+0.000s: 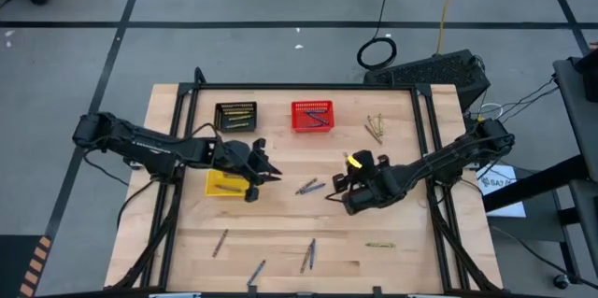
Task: Sort crayons
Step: Put the green crayon into the black basket
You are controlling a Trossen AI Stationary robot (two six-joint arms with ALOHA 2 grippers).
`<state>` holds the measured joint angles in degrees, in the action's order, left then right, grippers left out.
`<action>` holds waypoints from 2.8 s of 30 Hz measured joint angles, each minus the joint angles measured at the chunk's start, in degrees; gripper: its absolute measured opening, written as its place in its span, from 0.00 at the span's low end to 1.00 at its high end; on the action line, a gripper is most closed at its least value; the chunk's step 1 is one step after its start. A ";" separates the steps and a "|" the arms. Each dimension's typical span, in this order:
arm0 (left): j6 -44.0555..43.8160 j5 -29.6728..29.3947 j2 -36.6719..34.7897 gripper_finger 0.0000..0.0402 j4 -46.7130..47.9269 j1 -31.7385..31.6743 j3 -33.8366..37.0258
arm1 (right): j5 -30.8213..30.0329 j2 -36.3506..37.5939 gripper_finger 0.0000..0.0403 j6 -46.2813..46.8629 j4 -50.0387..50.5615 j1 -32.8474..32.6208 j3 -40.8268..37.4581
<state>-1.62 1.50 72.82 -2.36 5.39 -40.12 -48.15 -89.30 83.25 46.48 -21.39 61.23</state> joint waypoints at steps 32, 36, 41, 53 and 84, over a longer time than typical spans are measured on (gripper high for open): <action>-7.04 3.82 4.85 0.18 -20.74 -0.04 0.00 | 11.01 0.02 0.00 -53.54 -54.84 0.04 0.00; -7.13 3.79 4.85 0.18 -22.96 -0.04 0.00 | 11.05 0.04 0.00 -55.86 -56.75 0.04 0.00; -8.52 3.88 4.85 0.18 -26.40 -0.04 0.00 | 12.49 0.04 0.00 -56.12 -57.02 0.26 0.00; -8.66 5.16 4.85 0.18 -27.29 -0.13 -0.15 | 12.49 0.07 0.00 -57.61 -58.07 0.37 0.00; -9.91 7.12 4.83 0.06 -29.89 -0.96 -0.26 | 15.65 0.07 0.00 -60.18 -60.05 2.58 0.00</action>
<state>-11.53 8.62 77.65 -32.25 4.43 -40.38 -32.50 -89.23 23.08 -13.57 -18.81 61.23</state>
